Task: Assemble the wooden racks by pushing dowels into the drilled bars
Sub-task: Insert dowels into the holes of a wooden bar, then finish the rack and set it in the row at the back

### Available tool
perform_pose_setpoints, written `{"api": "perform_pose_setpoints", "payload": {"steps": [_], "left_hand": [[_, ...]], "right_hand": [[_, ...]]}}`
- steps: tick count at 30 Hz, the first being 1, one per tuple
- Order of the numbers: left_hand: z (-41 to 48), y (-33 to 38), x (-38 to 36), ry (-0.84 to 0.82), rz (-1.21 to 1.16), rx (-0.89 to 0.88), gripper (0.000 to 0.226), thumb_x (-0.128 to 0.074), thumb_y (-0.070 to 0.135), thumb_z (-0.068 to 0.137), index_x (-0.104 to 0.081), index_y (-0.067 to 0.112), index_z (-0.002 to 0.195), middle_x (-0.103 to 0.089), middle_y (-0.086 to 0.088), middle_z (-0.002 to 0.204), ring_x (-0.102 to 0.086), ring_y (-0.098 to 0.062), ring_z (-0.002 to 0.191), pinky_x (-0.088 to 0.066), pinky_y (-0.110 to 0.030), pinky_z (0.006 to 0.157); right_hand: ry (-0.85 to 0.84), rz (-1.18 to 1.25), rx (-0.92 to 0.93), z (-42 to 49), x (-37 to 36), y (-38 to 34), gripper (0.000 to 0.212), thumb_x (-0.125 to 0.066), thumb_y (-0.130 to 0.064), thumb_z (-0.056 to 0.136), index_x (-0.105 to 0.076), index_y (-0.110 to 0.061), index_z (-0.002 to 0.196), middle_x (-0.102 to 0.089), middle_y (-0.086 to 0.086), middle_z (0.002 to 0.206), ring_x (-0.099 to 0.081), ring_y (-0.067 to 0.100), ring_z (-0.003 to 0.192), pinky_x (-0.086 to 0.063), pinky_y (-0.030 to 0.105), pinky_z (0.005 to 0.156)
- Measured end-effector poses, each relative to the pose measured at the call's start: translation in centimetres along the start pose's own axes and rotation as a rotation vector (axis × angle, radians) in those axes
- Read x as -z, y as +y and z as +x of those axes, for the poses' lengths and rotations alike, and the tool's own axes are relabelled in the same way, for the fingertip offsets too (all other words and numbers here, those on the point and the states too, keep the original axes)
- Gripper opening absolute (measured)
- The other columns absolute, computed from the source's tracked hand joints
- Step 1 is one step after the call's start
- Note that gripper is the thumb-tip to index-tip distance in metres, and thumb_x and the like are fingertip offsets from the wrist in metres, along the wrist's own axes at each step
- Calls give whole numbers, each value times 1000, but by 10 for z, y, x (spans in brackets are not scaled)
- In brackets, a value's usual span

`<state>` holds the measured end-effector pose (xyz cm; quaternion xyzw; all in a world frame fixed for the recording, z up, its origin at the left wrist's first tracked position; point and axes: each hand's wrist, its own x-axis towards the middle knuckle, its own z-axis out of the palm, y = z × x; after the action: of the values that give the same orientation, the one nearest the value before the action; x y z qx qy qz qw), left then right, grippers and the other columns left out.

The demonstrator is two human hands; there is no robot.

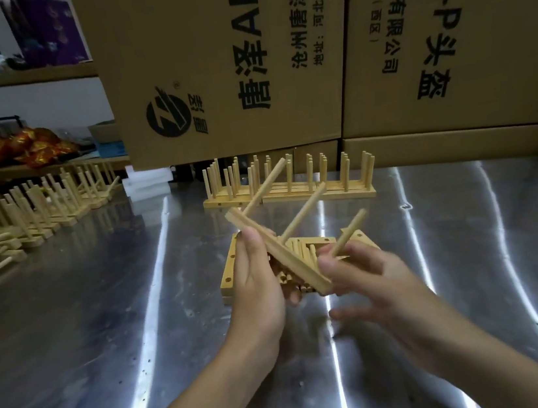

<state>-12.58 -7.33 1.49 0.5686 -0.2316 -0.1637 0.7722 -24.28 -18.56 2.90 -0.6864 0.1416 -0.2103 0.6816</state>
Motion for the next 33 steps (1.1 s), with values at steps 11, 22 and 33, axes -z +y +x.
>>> {"api": "perform_pose_setpoints", "payload": {"steps": [11,22,33], "left_hand": [[9,-17,-7,0,-30,141,44,-44,47,109,-55,5,101,-48,1,64,-45,-14,45,-31,-23,37],[15,-29,-4,-197,246,-19,33,-50,51,96,-74,30,89,-42,3,59,-37,-13,50,-29,-26,50],[18,-36,-3,-246,331,0,35,-55,30,108,-73,28,77,-43,8,52,-40,-10,52,-30,-27,53]], "right_hand": [[-86,-743,189,111,54,-40,8,-75,-25,96,-79,-24,103,-77,-6,90,-70,7,84,-53,23,75],[154,-869,-54,252,92,28,22,-75,-23,97,-75,-13,116,-74,4,105,-70,23,103,-57,42,94],[274,-1025,-39,295,79,45,17,-82,-33,91,-73,-21,99,-71,-2,87,-67,10,80,-48,24,64]]}}
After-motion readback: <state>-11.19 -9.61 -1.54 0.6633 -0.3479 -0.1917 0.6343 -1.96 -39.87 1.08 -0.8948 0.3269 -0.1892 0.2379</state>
